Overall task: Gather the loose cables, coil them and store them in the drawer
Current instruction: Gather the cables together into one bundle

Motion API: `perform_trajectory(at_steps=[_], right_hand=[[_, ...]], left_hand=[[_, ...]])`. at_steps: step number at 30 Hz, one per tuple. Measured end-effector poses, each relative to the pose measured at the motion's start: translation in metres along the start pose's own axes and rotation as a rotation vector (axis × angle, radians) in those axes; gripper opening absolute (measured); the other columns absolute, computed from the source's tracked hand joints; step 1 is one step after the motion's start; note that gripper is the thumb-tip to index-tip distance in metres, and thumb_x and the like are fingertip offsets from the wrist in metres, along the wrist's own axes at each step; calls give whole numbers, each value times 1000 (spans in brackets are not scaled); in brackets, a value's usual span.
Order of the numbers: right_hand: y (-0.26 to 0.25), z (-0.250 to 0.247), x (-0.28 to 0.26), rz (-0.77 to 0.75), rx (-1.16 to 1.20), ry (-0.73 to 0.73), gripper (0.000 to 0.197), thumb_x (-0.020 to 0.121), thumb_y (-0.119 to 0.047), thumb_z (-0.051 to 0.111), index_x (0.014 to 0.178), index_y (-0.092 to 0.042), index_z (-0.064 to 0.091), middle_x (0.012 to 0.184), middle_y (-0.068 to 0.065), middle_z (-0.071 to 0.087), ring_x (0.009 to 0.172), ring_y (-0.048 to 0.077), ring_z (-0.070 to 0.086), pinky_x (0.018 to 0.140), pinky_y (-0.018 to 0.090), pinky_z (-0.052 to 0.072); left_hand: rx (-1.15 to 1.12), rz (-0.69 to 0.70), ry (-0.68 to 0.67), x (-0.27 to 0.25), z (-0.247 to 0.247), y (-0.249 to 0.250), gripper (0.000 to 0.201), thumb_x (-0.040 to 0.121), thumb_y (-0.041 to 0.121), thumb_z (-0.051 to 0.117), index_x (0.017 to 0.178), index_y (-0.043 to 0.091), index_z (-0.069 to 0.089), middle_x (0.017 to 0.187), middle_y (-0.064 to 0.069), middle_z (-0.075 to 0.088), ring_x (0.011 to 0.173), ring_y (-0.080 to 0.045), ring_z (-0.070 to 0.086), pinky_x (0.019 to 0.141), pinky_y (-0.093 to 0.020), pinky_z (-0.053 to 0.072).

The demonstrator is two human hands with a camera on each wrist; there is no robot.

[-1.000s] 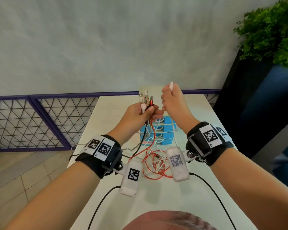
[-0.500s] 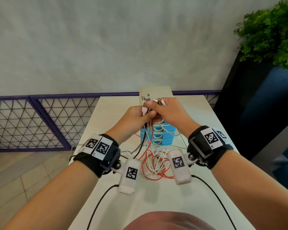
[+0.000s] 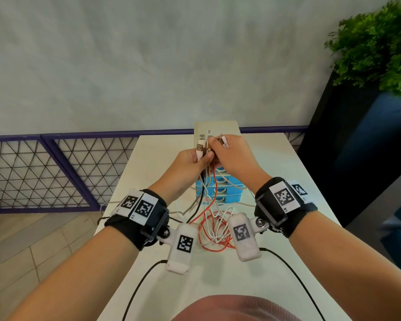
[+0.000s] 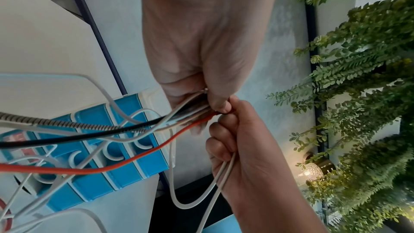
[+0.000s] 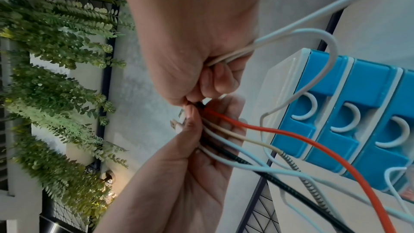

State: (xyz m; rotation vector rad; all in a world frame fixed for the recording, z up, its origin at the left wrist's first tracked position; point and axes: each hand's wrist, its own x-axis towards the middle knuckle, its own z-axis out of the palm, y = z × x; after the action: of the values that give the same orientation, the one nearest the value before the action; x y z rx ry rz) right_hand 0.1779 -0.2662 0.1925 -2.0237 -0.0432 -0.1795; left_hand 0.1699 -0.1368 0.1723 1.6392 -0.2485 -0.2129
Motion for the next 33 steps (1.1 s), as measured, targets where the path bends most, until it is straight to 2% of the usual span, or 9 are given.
perform_trajectory(at_steps=[3, 10, 15, 20, 22, 25, 29, 31, 33], right_hand=[[1, -1, 0, -14, -30, 40, 40, 98, -36, 48, 83, -3, 66, 75, 16, 70, 71, 29, 70, 67, 38, 58], [4, 2, 1, -65, -77, 40, 39, 98, -38, 47, 79, -8, 64, 63, 4, 63, 58, 18, 63, 58, 29, 52], [2, -1, 1, -72, -42, -39, 36, 96, -42, 52, 69, -18, 57, 54, -5, 61, 46, 14, 63, 48, 23, 49], [0, 0, 1, -90, -23, -104, 37, 98, -38, 50, 70, -14, 55, 49, 3, 57, 40, 17, 54, 48, 29, 48], [0, 1, 0, -96, -2, -126, 37, 99, -36, 48, 70, -14, 55, 52, 10, 59, 41, 21, 54, 50, 32, 50], [-1, 0, -1, -92, 55, -129, 38, 100, -33, 45, 70, -13, 53, 57, 6, 62, 43, 18, 56, 48, 28, 49], [1, 2, 4, -2, 138, -161, 45, 102, -36, 41, 87, 2, 60, 73, 21, 65, 56, 27, 57, 50, 30, 48], [3, 4, 5, 51, 221, -185, 46, 101, -40, 39, 94, -2, 64, 78, 19, 65, 59, 27, 57, 48, 31, 46], [2, 6, 5, 64, 241, -177, 46, 102, -42, 37, 104, -7, 67, 84, 15, 65, 65, 21, 58, 56, 32, 46]], left_hand=[[-9, -15, 23, 0, 0, 1, 23, 97, 25, 51, 87, 17, 70, 87, -5, 74, 90, -22, 67, 100, -52, 46], [1, -19, 48, -2, 0, -1, 24, 96, 25, 52, 84, 16, 71, 82, -5, 74, 85, -23, 66, 99, -56, 45], [25, -20, -19, -2, -5, -1, 28, 95, 30, 53, 81, 20, 74, 93, -17, 73, 95, -35, 66, 100, -59, 43], [59, -27, -146, -4, -3, 3, 36, 101, 36, 36, 105, 11, 62, 105, -17, 68, 104, -31, 66, 101, -50, 46], [49, -47, -185, -4, -2, 4, 42, 102, 34, 30, 113, 1, 54, 96, -14, 62, 93, -23, 67, 101, -46, 46], [64, -45, -248, -4, -2, 6, 30, 103, 28, 29, 105, 5, 48, 83, -2, 51, 78, -12, 60, 91, -40, 46], [174, -27, -251, -3, 0, 7, 24, 103, 26, 32, 94, 13, 50, 82, 1, 52, 77, -12, 56, 89, -40, 46], [257, 3, -233, -3, 5, 12, 22, 103, 26, 32, 92, 18, 49, 79, -2, 54, 76, -15, 55, 81, -36, 47], [329, 34, -206, -1, 10, 17, 19, 103, 22, 31, 100, 18, 49, 81, -5, 56, 77, -19, 54, 74, -29, 48]])
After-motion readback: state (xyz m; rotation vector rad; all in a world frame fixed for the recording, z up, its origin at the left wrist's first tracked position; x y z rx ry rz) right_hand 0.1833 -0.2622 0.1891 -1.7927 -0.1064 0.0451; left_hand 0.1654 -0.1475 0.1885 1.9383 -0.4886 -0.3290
